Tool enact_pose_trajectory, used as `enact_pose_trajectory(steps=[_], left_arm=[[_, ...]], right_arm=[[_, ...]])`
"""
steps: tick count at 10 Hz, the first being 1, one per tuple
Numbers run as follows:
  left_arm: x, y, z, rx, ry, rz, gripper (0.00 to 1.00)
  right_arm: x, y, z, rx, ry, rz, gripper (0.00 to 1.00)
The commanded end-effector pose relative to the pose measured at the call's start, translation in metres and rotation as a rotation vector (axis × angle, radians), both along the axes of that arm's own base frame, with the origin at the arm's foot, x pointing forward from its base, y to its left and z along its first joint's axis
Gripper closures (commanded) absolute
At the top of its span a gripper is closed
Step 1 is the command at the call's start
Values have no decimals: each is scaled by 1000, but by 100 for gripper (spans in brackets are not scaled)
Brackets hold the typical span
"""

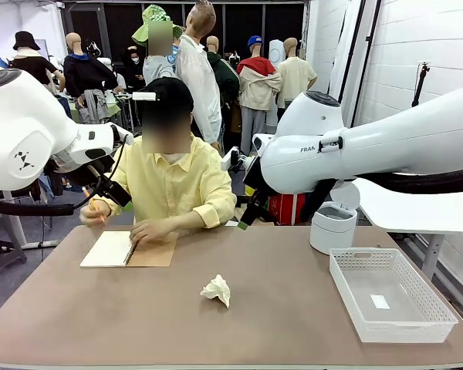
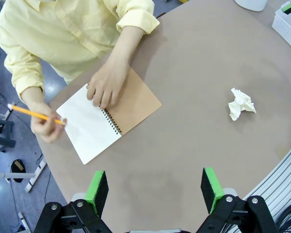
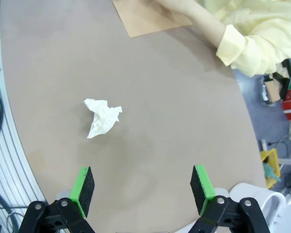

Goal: Sort the paper based on its condition.
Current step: If a person hands you a paper, place it in the Organizing basket , and if it's crumpled, put it in the Trash can.

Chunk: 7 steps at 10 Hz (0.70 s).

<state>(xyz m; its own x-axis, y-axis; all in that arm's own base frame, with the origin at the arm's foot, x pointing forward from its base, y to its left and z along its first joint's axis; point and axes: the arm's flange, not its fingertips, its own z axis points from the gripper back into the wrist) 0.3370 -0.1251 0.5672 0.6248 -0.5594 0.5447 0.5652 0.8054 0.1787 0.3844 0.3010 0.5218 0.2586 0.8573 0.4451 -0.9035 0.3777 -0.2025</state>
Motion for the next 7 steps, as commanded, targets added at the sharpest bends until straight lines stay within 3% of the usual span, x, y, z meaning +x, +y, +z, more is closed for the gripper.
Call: enact_pose_trajectory(steps=[1,7], left_arm=[[0,1,0,0,-2,1,0],[0,1,0,0,-2,1,0]], right_arm=[[0,0,0,0,1,0,0],[23,56,-52,-99,30,25,0]])
